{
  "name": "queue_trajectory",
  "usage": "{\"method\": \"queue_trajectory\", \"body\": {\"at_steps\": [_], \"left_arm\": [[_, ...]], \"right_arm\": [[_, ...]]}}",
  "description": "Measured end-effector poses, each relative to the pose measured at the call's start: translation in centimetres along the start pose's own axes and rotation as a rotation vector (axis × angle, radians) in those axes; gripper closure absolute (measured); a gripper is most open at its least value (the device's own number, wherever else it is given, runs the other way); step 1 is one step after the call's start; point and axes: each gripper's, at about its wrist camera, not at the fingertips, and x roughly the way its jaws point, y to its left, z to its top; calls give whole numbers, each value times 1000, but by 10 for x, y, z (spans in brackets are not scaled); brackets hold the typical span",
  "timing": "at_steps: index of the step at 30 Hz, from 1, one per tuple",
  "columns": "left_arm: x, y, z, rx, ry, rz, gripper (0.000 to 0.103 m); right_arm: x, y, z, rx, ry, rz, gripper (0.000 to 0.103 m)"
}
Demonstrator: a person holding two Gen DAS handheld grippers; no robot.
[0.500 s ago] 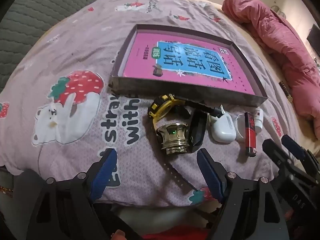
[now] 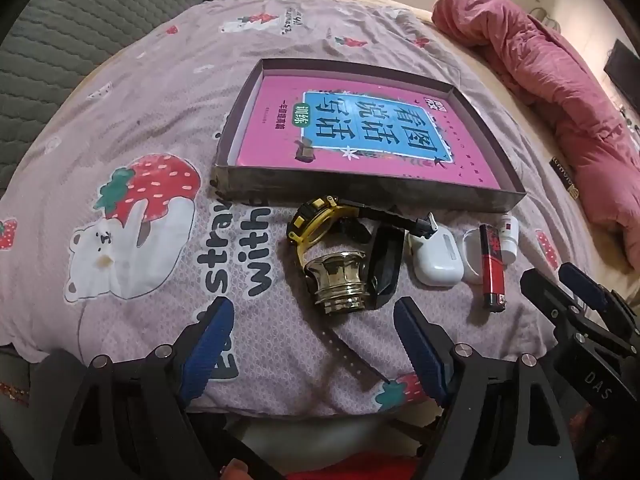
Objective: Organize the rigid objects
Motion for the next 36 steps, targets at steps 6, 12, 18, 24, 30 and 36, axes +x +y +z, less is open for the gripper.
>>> {"method": "queue_trajectory", "body": {"at_steps": [6, 12, 18, 24, 30, 36], "left_arm": [[1, -1, -1, -2, -4, 1, 20], [1, -1, -1, -4, -5, 2, 20], [1, -1, -1, -3, -5, 2, 20], [1, -1, 0, -5, -7, 2, 20], [1, -1, 1, -3, -9, 1, 20], [1, -1, 1, -3, -11, 0, 20]], "right_arm": [[1, 12, 4, 0, 2, 2, 32], [1, 11, 4, -1, 2, 4, 32], [2, 11, 3, 0, 5, 4, 32], [3, 12, 3, -3, 7, 5, 32], [4, 12, 3, -7, 12, 6, 32], [4, 12, 3, -9, 12, 6, 32]]}}
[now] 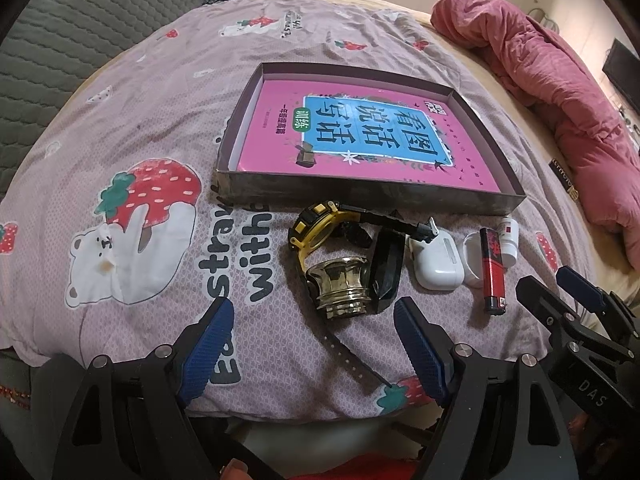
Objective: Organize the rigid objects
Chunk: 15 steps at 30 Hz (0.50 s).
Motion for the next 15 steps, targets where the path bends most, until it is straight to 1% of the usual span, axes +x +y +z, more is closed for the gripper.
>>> {"method": "queue_trajectory", "body": {"at_steps": [15], "left_arm": [[1, -1, -1, 3, -2, -9, 20]], "right_arm": [[0, -1, 0, 2, -4, -1, 32]]}}
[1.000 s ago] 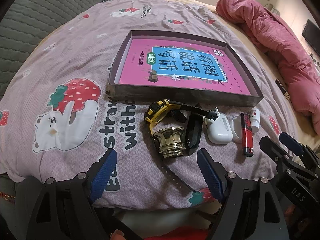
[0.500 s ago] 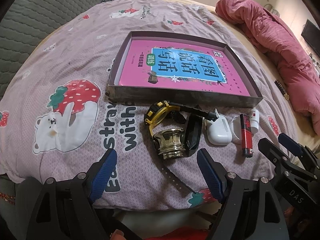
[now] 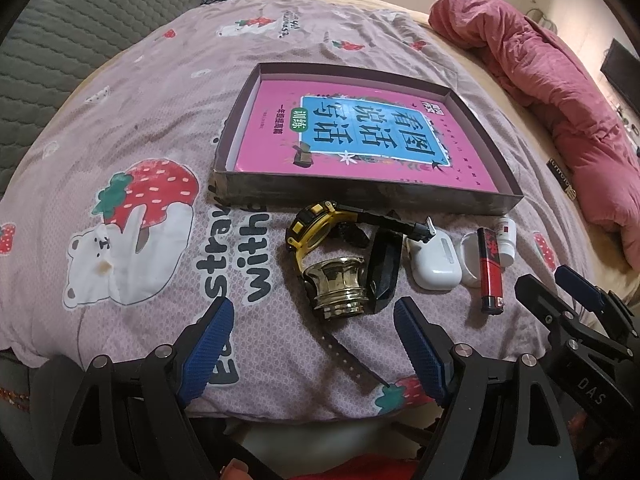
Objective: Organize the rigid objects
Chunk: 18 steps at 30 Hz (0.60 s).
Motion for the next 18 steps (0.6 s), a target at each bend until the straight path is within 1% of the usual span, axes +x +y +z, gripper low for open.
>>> {"method": "queue_trajectory", "body": {"at_steps": [8, 18], "left_arm": [[-2, 7, 2, -19, -18, 11, 20], [4, 25, 6, -55, -10, 11, 20]], "right_arm": [[0, -2, 0, 8, 1, 2, 32], [0, -2, 0, 8, 2, 4, 32]]}}
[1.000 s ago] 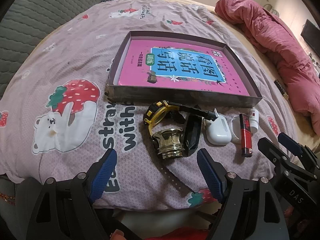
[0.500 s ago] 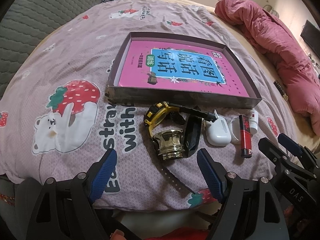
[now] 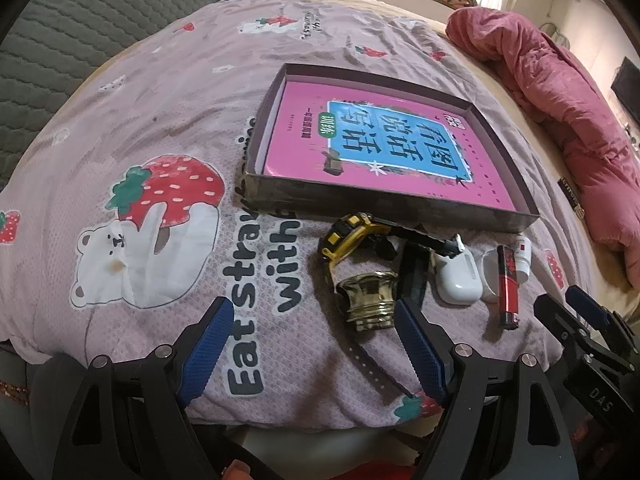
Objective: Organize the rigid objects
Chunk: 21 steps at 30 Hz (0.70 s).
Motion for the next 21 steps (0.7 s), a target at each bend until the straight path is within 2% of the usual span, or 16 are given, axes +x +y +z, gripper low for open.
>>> {"method": "queue_trajectory", "body": {"at_steps": [7, 11, 19, 21], "left_arm": [[8, 7, 5, -10, 13, -19, 20], [14, 0, -1, 6, 53, -49, 20], [11, -13, 1, 3, 52, -110, 20], [13, -14, 3, -10, 60, -126, 25]], "right_arm": [[4, 4, -1, -14, 9, 4, 32], [8, 5, -2, -16, 20, 8, 32], [12, 2, -3, -5, 34, 16, 32], [13, 1, -3, -2, 35, 18, 32]]}}
